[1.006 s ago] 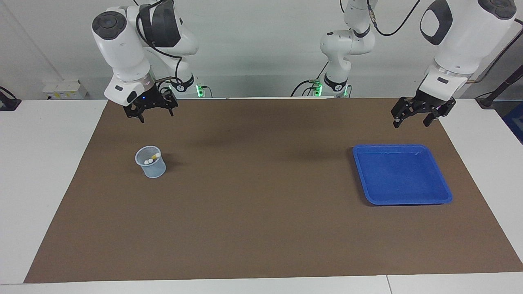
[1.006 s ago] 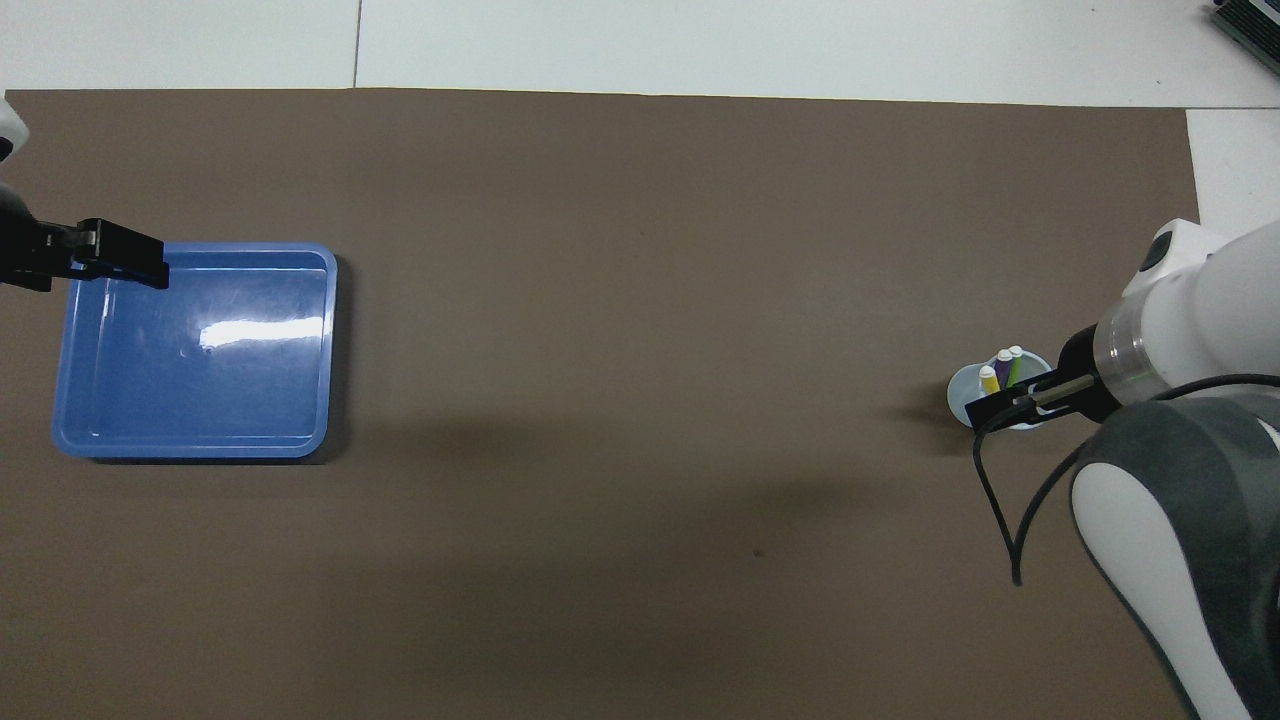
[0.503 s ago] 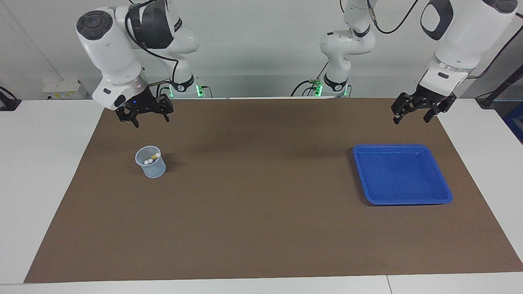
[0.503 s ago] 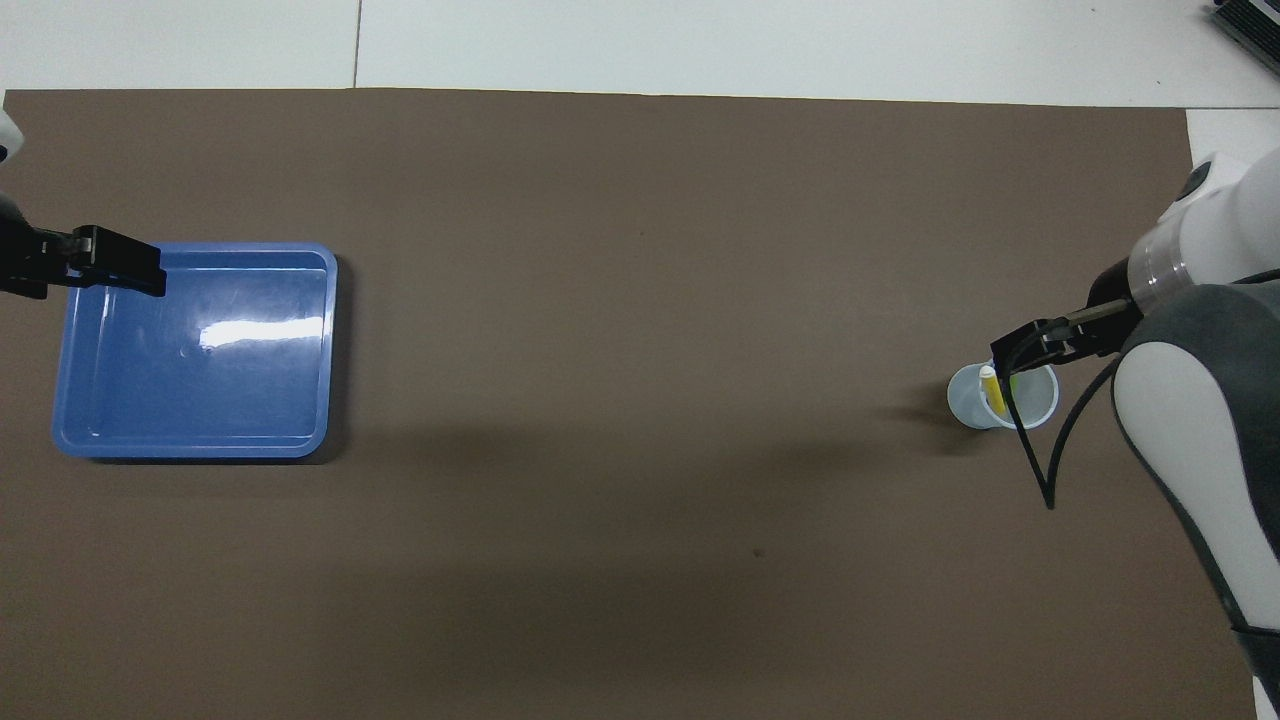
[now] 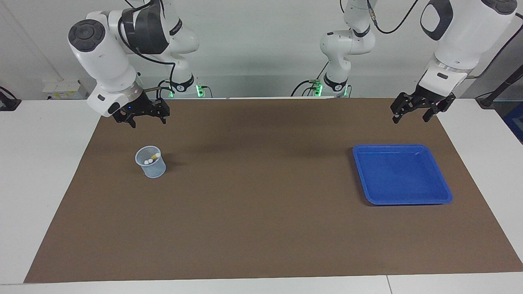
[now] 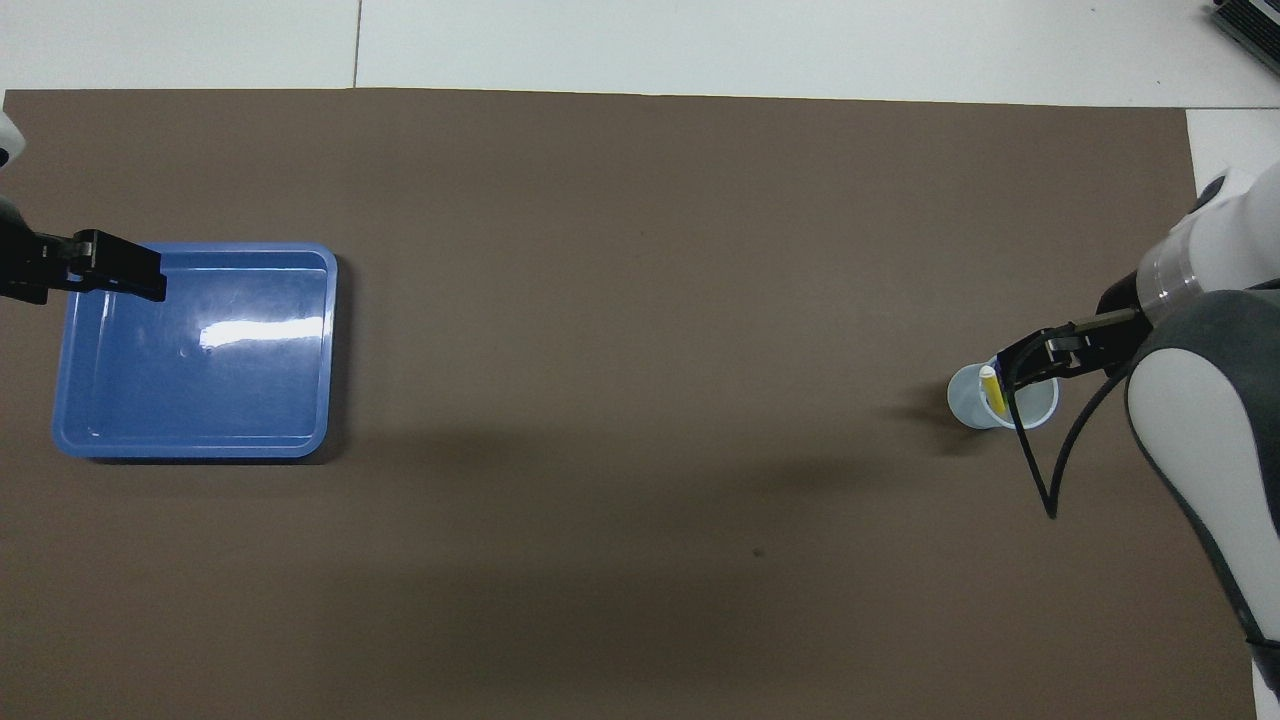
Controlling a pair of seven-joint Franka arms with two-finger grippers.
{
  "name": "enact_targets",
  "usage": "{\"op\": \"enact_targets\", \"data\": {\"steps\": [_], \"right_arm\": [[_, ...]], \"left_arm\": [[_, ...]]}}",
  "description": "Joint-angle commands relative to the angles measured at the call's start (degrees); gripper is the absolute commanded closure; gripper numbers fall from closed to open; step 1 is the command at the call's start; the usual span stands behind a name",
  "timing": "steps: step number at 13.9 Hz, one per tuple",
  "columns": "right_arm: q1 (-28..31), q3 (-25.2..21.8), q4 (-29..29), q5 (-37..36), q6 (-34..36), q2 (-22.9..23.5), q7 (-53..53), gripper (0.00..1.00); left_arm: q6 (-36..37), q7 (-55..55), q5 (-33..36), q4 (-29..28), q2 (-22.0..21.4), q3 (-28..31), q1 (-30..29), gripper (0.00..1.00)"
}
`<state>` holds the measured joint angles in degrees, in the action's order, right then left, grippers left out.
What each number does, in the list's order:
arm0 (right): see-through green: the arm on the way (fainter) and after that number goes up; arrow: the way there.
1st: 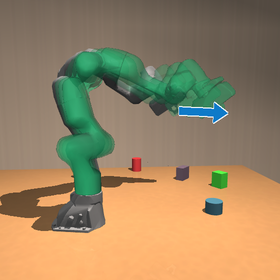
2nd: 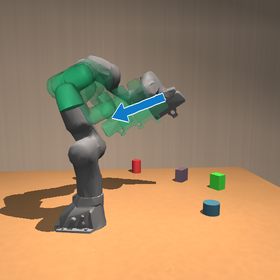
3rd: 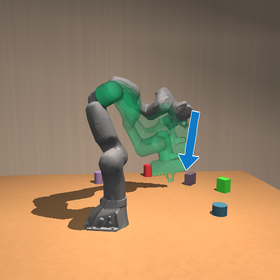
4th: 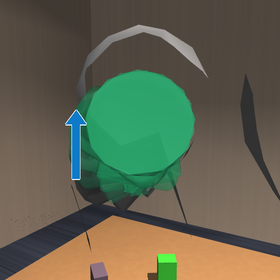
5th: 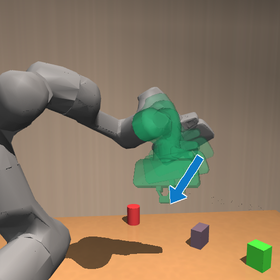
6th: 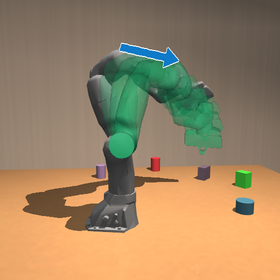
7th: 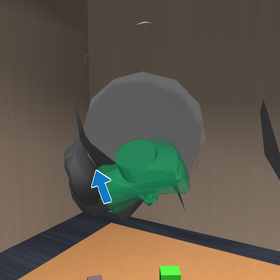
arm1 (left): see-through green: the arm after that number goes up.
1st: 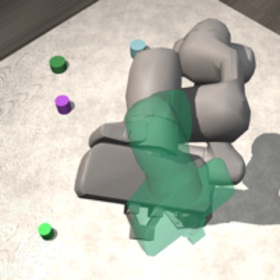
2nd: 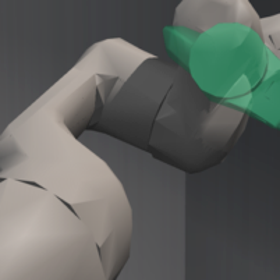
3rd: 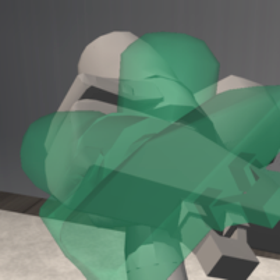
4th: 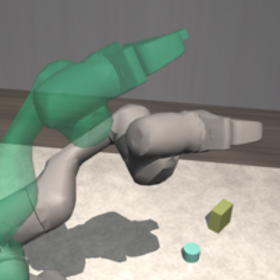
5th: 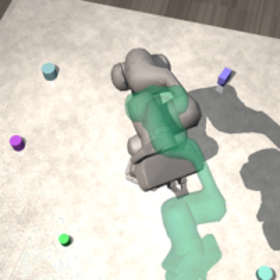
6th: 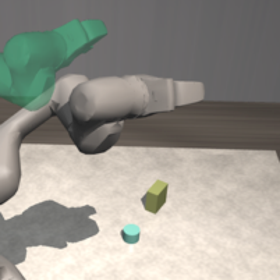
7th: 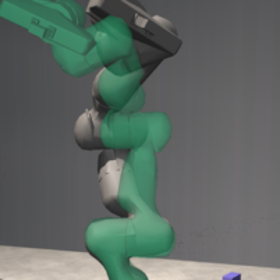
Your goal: Transfer and insert pens with both arms
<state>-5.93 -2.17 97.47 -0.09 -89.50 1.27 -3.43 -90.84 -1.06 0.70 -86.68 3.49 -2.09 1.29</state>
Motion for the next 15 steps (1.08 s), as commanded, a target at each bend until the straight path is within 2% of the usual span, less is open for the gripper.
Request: {"op": "enact_targets", "data": {"steps": [1, 8, 11, 15], "right_arm": [[2.4, 2.1, 1.8, 1.1, -1.8, -1.4, 0.9, 0.00], [2.9, 2.3, 1.5, 0.2, -2.1, -1.3, 1.1, 0.00], [3.8, 2.3, 1.6, 0.1, -4.3, -1.0, 0.2, 0.00], [7.5, 6.9, 1.7, -0.6, -4.1, -1.1, -0.1, 0.00]], "left_arm": [[1.2, 0.2, 0.4, -0.7, -1.1, 0.6, 0.7, 0.00], [1.3, 0.2, -0.2, -0.9, -1.2, 0.6, 0.5, 0.00], [1.4, 0.2, -0.1, -0.9, -1.2, 0.6, 0.5, 0.00], [1.4, 0.1, -0.1, -0.9, -1.2, 0.6, 0.5, 0.00]]}}
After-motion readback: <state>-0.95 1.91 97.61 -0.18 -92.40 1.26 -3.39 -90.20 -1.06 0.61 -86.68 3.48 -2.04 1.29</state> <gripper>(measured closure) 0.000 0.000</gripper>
